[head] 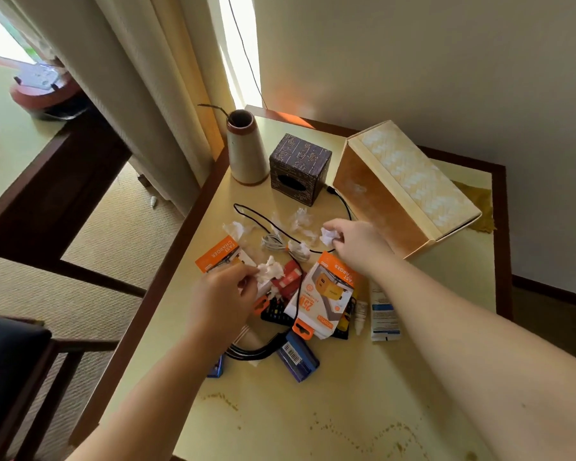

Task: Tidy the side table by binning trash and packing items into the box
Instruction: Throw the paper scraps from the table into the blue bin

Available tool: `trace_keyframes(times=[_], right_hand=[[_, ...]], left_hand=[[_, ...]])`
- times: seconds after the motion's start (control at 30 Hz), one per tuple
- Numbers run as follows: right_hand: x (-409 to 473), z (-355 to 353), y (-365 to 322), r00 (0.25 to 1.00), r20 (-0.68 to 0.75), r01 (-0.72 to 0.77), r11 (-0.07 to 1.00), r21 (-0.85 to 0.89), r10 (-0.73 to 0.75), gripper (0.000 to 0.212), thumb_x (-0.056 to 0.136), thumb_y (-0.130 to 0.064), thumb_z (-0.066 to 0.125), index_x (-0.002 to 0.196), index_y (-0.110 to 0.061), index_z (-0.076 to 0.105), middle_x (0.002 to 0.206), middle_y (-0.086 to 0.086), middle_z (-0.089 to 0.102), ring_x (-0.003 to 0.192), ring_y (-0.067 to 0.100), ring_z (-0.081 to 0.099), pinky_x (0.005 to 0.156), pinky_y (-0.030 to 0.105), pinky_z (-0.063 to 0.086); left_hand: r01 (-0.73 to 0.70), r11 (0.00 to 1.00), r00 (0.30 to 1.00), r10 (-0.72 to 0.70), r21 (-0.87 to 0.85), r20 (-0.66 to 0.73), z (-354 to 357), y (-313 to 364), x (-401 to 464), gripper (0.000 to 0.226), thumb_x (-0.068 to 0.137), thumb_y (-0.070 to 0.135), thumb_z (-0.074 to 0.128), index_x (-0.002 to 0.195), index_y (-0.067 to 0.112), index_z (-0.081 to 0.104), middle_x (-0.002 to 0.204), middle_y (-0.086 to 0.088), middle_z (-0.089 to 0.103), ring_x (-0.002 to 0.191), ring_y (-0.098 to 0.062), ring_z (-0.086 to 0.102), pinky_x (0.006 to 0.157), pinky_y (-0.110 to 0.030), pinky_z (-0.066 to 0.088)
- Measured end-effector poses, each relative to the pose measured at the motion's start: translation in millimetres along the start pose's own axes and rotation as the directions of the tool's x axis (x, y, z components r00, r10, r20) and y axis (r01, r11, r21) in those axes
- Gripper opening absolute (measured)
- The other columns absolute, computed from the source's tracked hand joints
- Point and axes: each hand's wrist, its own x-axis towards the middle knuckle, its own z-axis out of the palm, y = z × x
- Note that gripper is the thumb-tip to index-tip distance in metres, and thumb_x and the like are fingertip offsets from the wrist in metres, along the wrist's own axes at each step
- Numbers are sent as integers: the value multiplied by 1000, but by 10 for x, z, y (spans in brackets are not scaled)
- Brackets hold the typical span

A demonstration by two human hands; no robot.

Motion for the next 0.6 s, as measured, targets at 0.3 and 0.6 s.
trace_keyframes(times=[0.3,0.6], right_hand=[[397,59,-249,989,146,79,946,-315,-34,34,103,-24,60,134,-33,69,134,-2,70,108,23,68,78,30,53],[187,10,-304,976,-209,39,993,-108,-61,24,103,-27,60,121,-26,77,103,-1,69,92,22,63,68,32,53]], left_hand=[[90,992,996,-91,-90,-3,-436,-198,-230,24,86,6,81,107,19,81,96,15,73,84,0,70,81,-13,54],[93,988,994,-100,-126,-49,-689,-364,-474,22,88,10,80,107,21,82,95,14,77,85,2,71,83,-18,58]])
